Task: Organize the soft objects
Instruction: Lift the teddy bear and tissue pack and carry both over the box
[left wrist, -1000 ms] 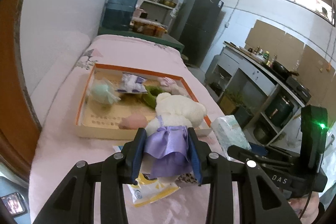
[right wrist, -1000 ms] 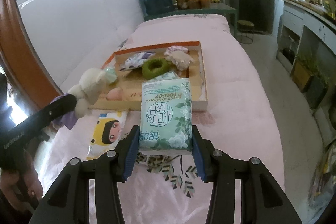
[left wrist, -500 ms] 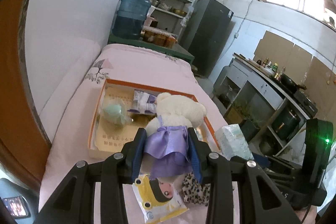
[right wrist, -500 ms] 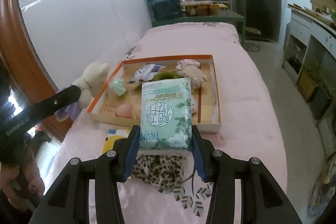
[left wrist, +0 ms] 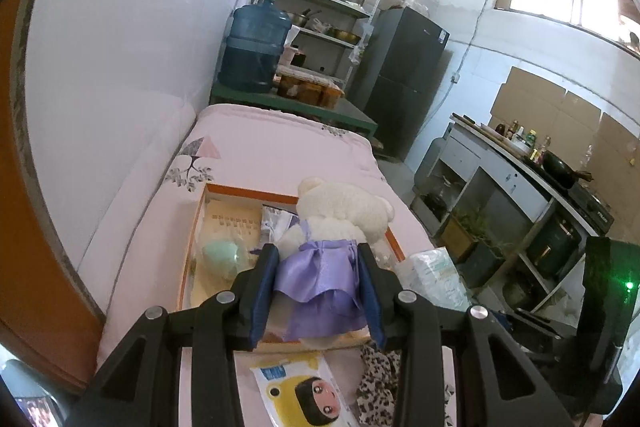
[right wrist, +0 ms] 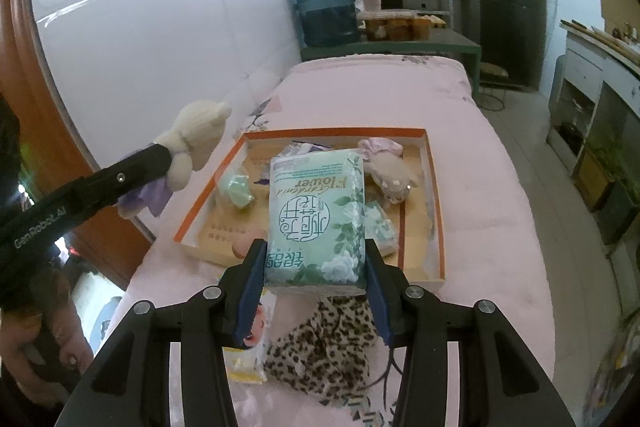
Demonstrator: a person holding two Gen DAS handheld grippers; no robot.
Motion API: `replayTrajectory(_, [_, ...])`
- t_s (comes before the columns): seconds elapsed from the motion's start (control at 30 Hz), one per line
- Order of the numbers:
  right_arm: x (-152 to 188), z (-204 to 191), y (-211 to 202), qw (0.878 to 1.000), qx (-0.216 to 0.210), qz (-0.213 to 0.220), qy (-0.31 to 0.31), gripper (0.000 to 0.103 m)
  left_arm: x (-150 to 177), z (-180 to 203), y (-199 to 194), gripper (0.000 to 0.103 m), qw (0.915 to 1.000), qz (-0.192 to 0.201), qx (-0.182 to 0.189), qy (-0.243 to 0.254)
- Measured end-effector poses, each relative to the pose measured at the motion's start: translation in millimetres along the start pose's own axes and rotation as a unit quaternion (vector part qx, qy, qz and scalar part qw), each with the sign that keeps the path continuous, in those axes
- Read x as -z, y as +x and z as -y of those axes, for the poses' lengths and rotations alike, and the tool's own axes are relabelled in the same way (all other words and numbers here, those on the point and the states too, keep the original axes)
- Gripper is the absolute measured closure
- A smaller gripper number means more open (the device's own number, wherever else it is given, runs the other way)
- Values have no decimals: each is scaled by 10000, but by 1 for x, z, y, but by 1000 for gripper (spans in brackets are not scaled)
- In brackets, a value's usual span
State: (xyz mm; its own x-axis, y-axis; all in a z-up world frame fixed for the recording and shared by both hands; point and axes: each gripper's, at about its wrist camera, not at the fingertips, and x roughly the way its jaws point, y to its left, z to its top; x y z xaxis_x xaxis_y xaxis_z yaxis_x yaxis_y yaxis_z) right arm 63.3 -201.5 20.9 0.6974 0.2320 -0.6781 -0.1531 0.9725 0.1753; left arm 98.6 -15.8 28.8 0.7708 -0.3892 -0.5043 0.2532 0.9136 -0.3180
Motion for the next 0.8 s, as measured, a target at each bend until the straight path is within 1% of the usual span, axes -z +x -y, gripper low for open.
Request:
replayTrajectory(0.23, [-10, -8, 14, 10000, -41, -30, -62, 55, -9, -7, 13, 64, 10000, -34, -81, 22])
replayTrajectory(0.5, [-25, -11, 35, 9999, -27, -74, -140, 55, -18, -18, 32, 64, 9996, -107, -255, 51])
replayTrajectory(0.8, [-39, -3, 61, 9998, 94, -153, -117, 55, -22, -24, 57, 64, 9988, -238, -417, 33])
